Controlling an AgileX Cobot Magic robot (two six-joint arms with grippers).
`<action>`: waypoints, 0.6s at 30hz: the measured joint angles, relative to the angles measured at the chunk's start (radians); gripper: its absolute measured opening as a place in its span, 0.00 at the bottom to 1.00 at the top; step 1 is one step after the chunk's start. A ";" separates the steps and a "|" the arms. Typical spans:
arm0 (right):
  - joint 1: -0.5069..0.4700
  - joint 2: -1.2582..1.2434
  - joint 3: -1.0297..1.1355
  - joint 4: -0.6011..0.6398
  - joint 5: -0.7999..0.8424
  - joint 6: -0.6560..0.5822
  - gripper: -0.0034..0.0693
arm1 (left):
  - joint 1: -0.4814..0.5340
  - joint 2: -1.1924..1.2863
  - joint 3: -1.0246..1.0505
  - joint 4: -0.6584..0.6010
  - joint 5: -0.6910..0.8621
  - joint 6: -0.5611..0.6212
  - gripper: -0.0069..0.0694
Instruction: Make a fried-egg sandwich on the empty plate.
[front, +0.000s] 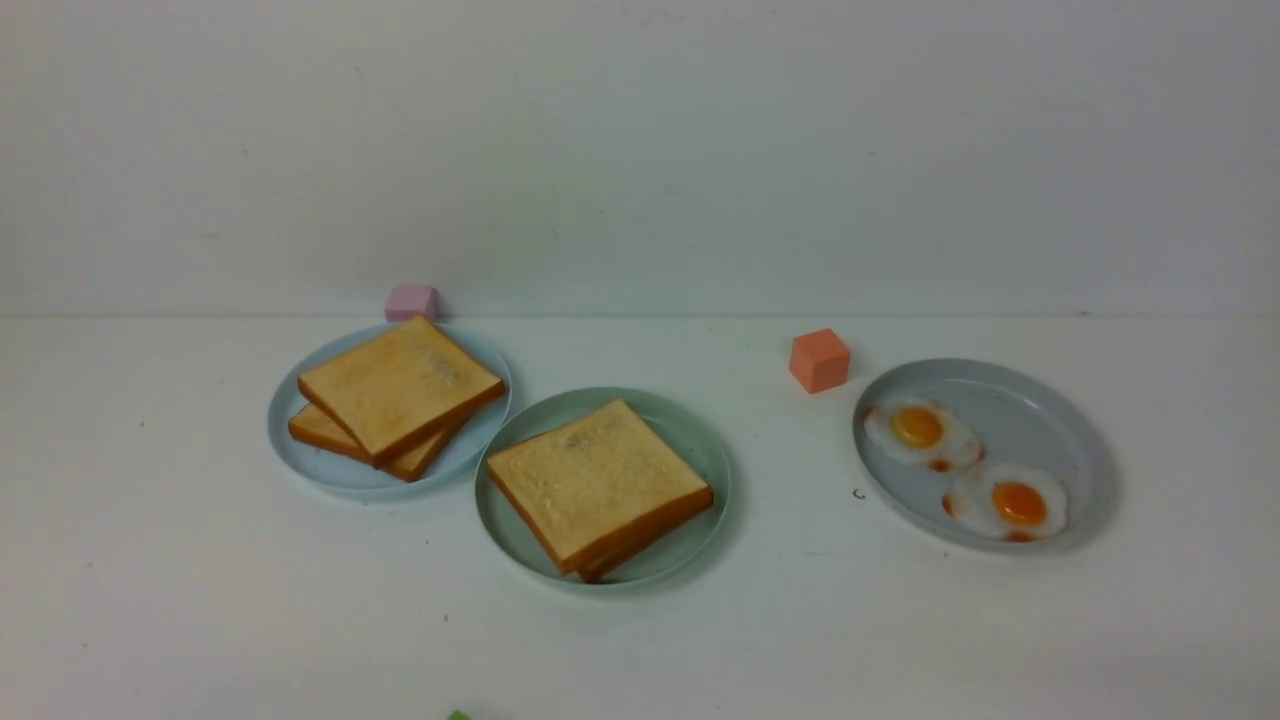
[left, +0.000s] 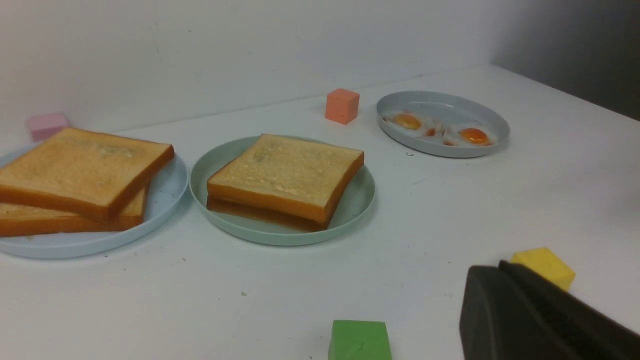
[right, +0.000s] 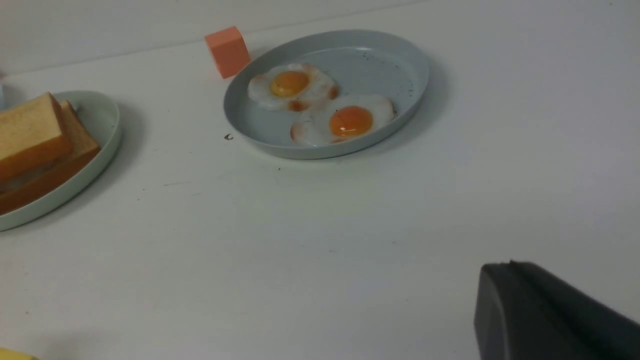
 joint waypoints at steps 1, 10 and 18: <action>0.000 0.000 0.000 0.000 0.000 0.000 0.05 | 0.001 0.000 0.000 0.005 -0.005 0.000 0.10; 0.000 0.000 0.000 0.000 0.000 0.000 0.06 | 0.415 0.000 0.000 0.029 -0.101 -0.087 0.07; 0.000 0.000 0.000 0.000 -0.002 0.000 0.07 | 0.593 0.000 0.033 0.025 0.150 -0.175 0.07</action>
